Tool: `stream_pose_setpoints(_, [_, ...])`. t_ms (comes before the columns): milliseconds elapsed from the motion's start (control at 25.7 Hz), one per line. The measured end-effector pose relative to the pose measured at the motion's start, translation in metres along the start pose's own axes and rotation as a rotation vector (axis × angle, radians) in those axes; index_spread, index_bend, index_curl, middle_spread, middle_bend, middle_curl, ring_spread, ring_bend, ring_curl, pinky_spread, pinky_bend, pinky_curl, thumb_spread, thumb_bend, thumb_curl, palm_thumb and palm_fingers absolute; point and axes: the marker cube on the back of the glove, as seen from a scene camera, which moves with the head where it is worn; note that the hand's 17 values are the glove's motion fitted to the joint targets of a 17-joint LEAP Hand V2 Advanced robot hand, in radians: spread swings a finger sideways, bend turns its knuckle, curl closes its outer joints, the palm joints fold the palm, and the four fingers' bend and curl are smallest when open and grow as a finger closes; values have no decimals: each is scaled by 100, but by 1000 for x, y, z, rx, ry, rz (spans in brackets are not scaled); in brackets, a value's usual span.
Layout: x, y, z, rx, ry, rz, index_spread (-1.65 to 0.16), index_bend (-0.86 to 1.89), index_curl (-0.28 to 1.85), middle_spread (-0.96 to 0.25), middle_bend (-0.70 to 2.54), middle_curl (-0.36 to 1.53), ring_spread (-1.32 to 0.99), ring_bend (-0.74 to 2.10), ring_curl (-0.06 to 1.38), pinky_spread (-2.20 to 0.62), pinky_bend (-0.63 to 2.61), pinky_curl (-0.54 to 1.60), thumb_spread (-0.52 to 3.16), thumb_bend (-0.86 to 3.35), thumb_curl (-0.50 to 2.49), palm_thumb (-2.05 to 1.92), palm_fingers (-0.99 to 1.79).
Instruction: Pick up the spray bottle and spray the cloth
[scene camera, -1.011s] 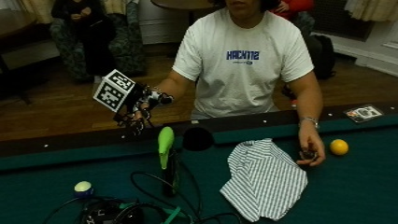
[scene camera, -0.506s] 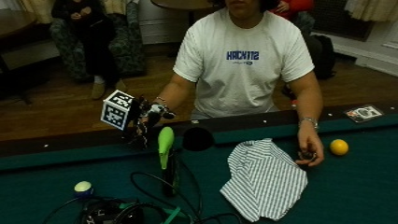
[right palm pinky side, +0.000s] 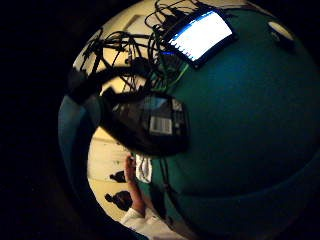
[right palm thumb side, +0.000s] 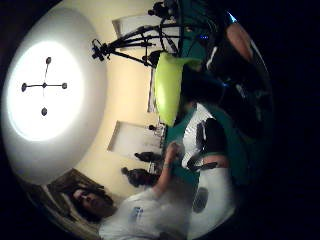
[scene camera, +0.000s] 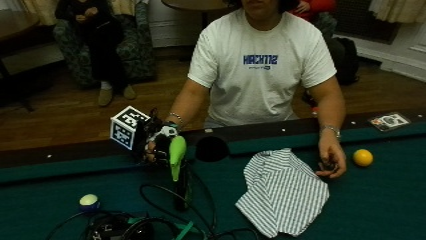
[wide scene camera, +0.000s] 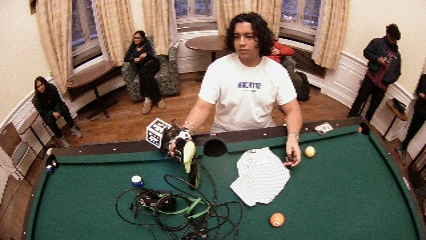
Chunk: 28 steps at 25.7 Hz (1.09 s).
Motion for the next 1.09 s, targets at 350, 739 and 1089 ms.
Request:
stream_pose_setpoints(350, [1,-13,7,89,-42,8,-32,23,34,-21,39,45,-21,66,47,-21,75,50,66,3,52,102,145])
stream_pose_setpoints(739, [0,-11,12,59,-114,-13,-29,55,50,-24,63,60,-22,94,60,-17,89,63,52,4,62,109,134])
stream_pose_setpoints(1089, [-7,1,19,1,-90,-68,-31,30,49,-22,54,60,-21,82,60,-21,77,62,53,-5,64,101,64])
